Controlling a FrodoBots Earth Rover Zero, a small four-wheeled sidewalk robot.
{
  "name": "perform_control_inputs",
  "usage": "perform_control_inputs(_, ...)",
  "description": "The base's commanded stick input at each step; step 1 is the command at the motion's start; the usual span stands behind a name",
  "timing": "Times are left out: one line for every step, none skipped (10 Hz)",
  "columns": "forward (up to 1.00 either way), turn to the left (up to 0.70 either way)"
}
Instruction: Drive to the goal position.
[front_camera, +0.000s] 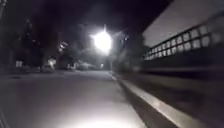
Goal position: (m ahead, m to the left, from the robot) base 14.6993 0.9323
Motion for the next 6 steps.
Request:
perform_control_inputs(0.70, 0.00)
perform_control_inputs(0.70, 0.00)
perform_control_inputs(0.70, 0.00)
perform_control_inputs(0.70, 0.00)
perform_control_inputs(0.70, 0.00)
perform_control_inputs(0.70, 0.00)
